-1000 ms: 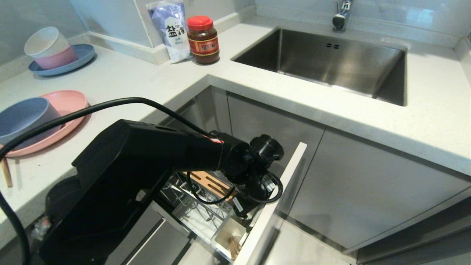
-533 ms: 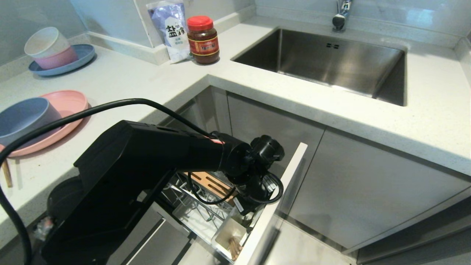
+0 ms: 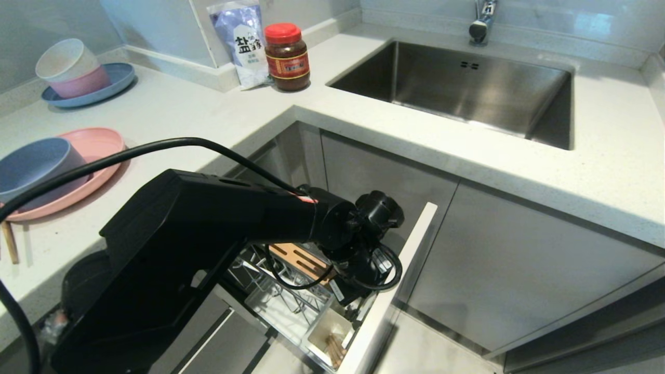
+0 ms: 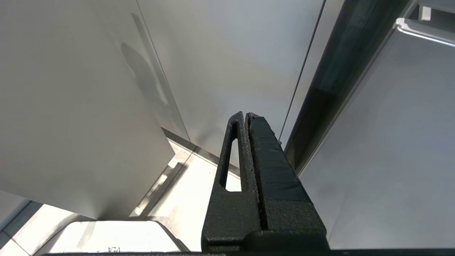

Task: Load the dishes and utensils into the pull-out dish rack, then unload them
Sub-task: Take the fork out of the cupboard

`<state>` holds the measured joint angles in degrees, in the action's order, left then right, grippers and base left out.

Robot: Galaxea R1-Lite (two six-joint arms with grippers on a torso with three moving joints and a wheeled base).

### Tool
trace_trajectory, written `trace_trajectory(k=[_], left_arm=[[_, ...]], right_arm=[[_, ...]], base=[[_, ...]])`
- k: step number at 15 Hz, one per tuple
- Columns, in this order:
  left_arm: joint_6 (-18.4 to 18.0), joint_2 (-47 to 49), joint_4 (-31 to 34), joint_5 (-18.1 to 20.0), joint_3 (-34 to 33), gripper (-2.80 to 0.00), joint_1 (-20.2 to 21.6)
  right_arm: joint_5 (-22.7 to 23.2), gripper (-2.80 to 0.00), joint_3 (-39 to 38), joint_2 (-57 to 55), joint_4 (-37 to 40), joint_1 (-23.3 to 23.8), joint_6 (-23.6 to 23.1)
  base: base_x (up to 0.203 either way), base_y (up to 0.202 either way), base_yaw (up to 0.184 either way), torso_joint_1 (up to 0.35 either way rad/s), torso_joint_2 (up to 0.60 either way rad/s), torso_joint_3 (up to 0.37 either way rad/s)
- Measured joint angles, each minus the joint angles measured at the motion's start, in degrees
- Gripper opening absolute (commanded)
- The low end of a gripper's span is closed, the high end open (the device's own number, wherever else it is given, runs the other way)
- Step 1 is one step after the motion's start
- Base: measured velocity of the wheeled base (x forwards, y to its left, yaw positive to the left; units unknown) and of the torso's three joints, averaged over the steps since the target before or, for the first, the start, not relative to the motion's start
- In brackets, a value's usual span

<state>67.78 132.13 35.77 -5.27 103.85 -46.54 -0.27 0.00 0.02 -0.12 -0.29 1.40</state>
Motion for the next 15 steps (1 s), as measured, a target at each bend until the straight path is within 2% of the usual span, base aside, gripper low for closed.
trace_trajectory(k=[11, 15], left_arm=[[0.09, -8.91, 2.27, 0.01, -0.33, -2.80, -1.30], [0.09, -11.37, 4.91, -0.05, -0.35, -2.80, -1.94]], right_arm=[[0.00, -2.80, 0.00, 0.00, -0.01, -0.01, 0.00], [0.02, -2.80, 0.00, 0.00, 0.01, 0.02, -0.02]], base=[[0.000, 0.000, 0.000, 0.000, 0.00, 0.000], [0.000, 0.000, 0.000, 0.000, 0.00, 0.000]])
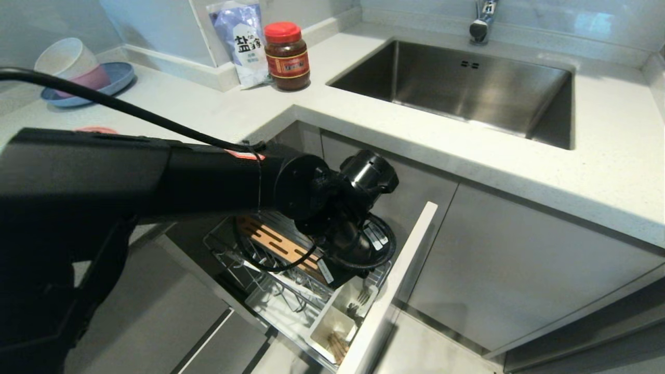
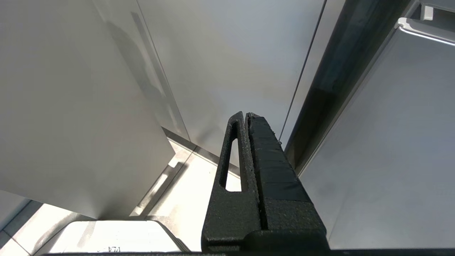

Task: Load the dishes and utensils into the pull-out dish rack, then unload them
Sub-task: Take the fork out of the cupboard

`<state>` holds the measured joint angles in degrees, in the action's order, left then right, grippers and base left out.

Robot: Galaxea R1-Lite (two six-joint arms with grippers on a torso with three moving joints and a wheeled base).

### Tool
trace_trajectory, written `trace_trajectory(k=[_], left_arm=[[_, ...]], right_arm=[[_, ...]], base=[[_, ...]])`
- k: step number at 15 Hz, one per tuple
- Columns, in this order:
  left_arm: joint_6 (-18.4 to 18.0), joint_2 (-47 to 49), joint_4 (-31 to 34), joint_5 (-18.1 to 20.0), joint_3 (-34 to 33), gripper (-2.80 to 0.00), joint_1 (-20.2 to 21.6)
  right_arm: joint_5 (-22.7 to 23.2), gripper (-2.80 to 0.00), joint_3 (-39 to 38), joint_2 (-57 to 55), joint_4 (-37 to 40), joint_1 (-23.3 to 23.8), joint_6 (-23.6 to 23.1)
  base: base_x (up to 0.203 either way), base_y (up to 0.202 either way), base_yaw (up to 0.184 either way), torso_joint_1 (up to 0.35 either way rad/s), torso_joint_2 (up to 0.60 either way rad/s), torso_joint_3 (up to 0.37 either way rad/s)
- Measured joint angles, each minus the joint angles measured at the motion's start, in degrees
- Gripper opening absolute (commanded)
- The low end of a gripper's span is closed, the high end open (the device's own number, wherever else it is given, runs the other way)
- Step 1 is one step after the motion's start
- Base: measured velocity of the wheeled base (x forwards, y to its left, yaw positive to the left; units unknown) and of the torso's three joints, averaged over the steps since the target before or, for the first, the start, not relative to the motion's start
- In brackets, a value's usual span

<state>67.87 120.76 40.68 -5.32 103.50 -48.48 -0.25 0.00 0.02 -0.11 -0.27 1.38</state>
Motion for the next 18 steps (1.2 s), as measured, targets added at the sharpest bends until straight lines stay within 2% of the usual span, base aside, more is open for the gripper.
trace_trajectory(k=[6, 18], left_arm=[[0.05, -4.22, 2.27, -0.85, 0.05, -2.80, -0.38], [-0.28, -14.34, 4.13, -8.88, 0.41, -2.80, -2.50]], right_arm=[[0.00, -2.80, 0.00, 0.00, -0.02, -0.02, 0.00], [-0.02, -2.80, 0.00, 0.00, 0.00, -0.04, 0.02]], base=[[0.000, 0.000, 0.000, 0.000, 0.00, 0.000], [0.000, 0.000, 0.000, 0.000, 0.00, 0.000]])
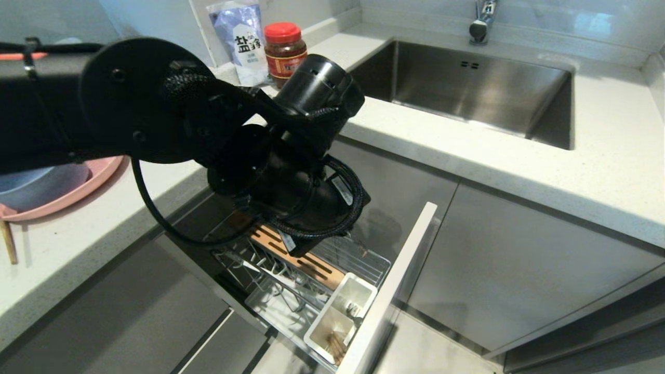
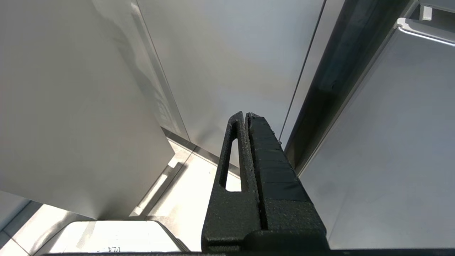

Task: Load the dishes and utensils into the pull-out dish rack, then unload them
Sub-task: Take the fork out of the cupboard

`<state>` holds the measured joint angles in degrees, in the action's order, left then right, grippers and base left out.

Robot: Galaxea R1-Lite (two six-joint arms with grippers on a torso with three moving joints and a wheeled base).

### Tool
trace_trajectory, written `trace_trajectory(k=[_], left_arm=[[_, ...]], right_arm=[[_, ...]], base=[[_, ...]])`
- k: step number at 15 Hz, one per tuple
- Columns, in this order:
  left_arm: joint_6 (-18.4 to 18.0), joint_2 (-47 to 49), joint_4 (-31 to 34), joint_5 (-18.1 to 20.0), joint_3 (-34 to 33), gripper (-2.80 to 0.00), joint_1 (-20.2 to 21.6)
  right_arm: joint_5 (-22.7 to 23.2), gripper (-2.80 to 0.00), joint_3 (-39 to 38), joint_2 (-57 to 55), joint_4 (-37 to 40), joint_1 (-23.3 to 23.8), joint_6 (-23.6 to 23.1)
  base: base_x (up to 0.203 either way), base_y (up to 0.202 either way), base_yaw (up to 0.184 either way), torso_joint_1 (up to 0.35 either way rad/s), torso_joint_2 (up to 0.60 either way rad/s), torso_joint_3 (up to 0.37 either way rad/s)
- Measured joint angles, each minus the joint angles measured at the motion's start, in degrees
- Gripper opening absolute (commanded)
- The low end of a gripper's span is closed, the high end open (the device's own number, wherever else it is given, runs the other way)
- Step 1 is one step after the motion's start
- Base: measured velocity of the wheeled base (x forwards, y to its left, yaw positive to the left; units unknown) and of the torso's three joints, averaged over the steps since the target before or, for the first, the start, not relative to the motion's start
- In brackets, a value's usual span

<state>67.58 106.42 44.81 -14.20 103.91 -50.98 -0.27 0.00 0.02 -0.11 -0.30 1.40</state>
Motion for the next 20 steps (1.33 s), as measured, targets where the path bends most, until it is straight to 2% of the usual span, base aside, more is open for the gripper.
trace_trajectory(k=[6, 13, 17, 20], left_arm=[[-0.15, -6.71, 0.67, -6.86, 0.24, -2.80, -3.61], [-4.14, -16.91, 1.24, -20.32, 3.08, -2.80, -6.83], [-6.96, -20.91, 1.15, -24.83, 4.28, -2.80, -6.95], [-9.81, -22.79, 0.74, -33.25, 4.74, -2.80, -6.17]], right_arm=[[0.01, -2.80, 0.00, 0.00, -0.02, 0.01, 0.00], [0.00, -2.80, 0.00, 0.00, -0.02, 0.04, 0.00], [0.00, -2.80, 0.00, 0.00, -0.02, 0.00, 0.00], [0.00, -2.80, 0.00, 0.00, 0.00, 0.01, 0.00]], base=[[0.000, 0.000, 0.000, 0.000, 0.00, 0.000], [0.000, 0.000, 0.000, 0.000, 0.00, 0.000], [0.000, 0.000, 0.000, 0.000, 0.00, 0.000], [0.000, 0.000, 0.000, 0.000, 0.00, 0.000]])
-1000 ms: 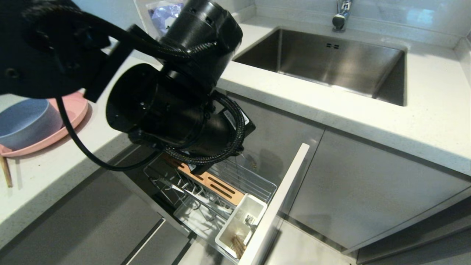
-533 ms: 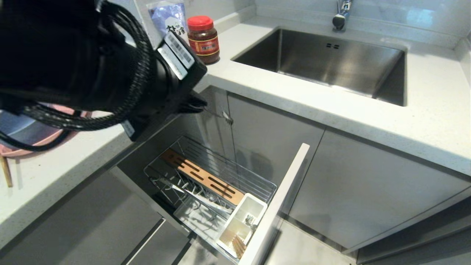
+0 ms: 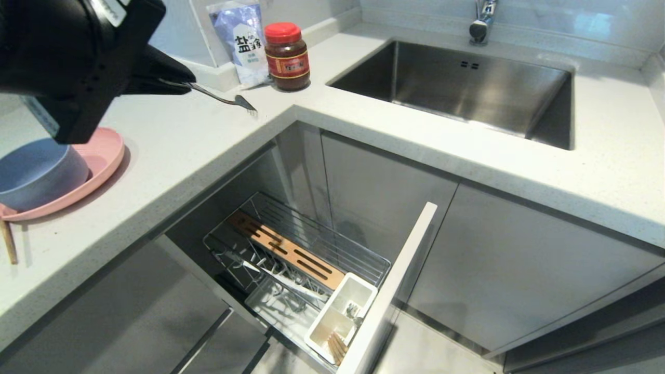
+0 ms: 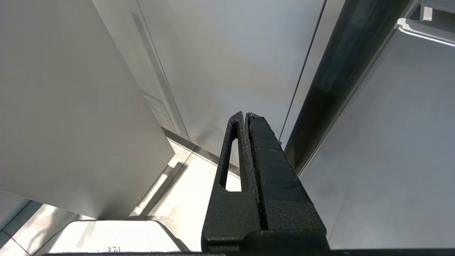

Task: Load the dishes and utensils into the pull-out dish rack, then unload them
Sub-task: Take the fork out of the cupboard

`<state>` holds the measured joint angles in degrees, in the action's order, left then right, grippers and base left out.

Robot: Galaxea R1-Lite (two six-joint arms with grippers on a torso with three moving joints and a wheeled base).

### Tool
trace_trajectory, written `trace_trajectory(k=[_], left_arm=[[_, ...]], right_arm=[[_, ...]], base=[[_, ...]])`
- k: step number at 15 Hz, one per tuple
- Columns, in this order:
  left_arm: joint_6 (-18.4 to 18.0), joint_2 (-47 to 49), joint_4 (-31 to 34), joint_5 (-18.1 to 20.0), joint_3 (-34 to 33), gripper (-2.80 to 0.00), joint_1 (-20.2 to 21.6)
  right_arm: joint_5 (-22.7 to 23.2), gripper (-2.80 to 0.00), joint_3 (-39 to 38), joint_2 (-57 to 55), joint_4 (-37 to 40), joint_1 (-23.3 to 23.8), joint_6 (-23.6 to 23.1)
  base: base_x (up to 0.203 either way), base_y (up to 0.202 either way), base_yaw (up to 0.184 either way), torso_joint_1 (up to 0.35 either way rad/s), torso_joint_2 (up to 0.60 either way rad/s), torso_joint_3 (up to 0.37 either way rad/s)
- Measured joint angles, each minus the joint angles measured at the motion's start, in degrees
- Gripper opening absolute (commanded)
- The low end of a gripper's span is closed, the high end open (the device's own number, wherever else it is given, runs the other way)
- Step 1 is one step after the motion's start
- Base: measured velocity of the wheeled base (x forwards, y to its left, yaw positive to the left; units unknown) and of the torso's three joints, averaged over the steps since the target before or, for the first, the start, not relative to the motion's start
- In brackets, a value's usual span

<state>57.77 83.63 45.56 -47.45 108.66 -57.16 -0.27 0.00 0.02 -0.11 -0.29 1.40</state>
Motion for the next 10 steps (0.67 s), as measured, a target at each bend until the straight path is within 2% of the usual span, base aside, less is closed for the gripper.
trace_trajectory(k=[1, 3, 7, 10], left_arm=[[-0.78, -0.31, -0.14, -1.97, 0.20, -2.80, 0.69], [-2.69, -0.72, -1.17, -3.40, 0.38, -2.80, 3.33], [-6.85, -0.38, -3.35, -4.95, 0.39, -2.80, 11.51], [-8.08, 1.36, -4.22, -6.95, 0.38, -2.80, 17.05]], right_arm=[[0.00, -2.80, 0.00, 0.00, -0.02, 0.01, 0.00], [0.00, -2.80, 0.00, 0.00, 0.00, 0.02, 0.00], [0.00, -2.80, 0.00, 0.00, -0.01, 0.02, 0.00], [0.01, -2.80, 0.00, 0.00, -0.02, 0.04, 0.00]], base=[[0.000, 0.000, 0.000, 0.000, 0.00, 0.000], [0.000, 0.000, 0.000, 0.000, 0.00, 0.000], [0.000, 0.000, 0.000, 0.000, 0.00, 0.000], [0.000, 0.000, 0.000, 0.000, 0.00, 0.000]])
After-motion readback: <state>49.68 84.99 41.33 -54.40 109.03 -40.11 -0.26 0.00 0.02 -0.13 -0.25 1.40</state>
